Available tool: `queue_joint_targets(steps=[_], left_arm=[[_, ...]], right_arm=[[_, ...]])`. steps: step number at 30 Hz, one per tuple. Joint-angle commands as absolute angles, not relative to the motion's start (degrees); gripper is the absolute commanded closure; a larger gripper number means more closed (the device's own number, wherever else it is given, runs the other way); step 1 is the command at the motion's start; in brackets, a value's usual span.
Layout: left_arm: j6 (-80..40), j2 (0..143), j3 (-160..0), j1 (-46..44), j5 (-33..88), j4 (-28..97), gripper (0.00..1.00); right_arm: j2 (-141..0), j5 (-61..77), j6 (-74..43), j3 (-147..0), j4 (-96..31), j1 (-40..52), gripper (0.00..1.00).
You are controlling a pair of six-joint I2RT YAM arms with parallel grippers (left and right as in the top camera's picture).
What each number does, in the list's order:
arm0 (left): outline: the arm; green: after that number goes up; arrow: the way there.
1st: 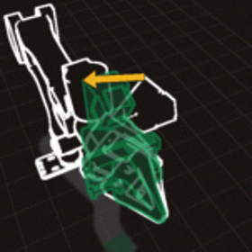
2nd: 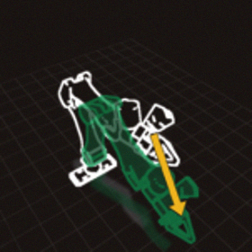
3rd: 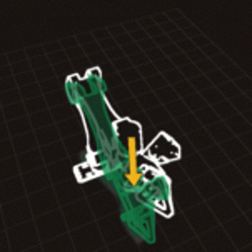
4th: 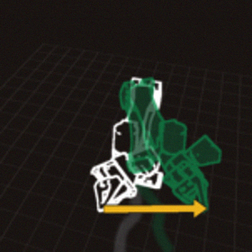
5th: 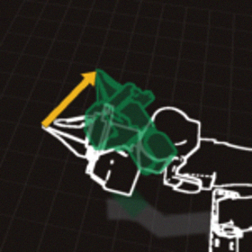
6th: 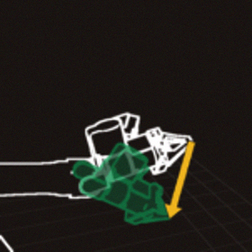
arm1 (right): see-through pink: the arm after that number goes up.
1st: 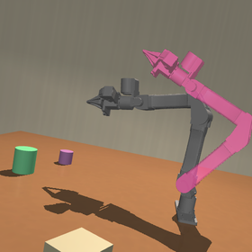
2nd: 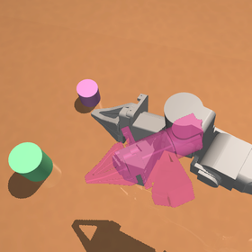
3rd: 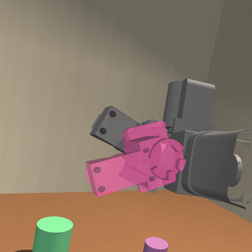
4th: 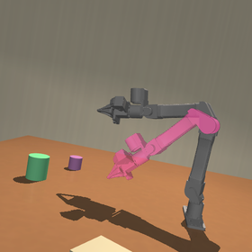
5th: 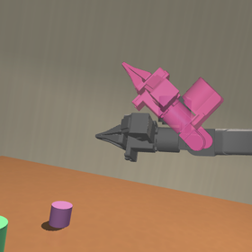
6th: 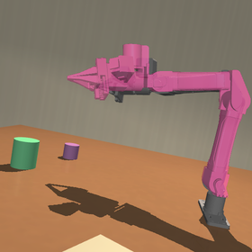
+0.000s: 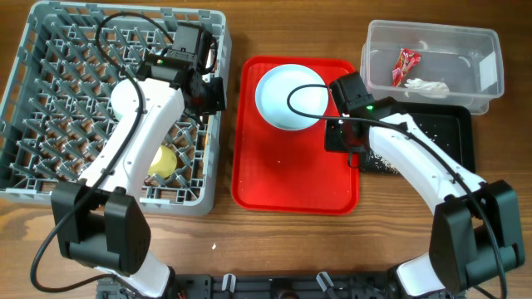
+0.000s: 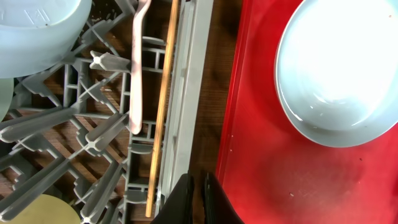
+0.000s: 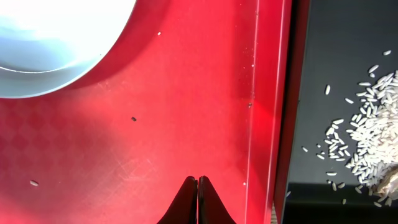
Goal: Sort waste into correct bins and load items into the dishwasher rack
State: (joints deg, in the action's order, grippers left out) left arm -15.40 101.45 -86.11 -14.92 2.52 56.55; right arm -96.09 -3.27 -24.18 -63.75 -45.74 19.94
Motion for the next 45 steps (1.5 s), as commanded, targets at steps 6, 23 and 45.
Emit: queue_joint_targets(steps=[6, 23, 45], left_arm=[[-15.92, 100.38, -86.15, -14.72, 3.2, 56.47, 0.96], [-15.92, 100.38, -86.15, -14.72, 3.2, 56.62, 0.95], [-15.92, 100.4, -86.15, -14.72, 3.2, 56.62, 0.96]], right_arm=[[-97.06, -6.59, -25.69, -64.05, -45.28, 20.01, 0.96], [-99.02, -4.4, -24.23, -64.05, -43.27, 14.37, 0.96], [-102.76, -9.32, -28.71, -64.07, -42.7, 14.37, 0.96]])
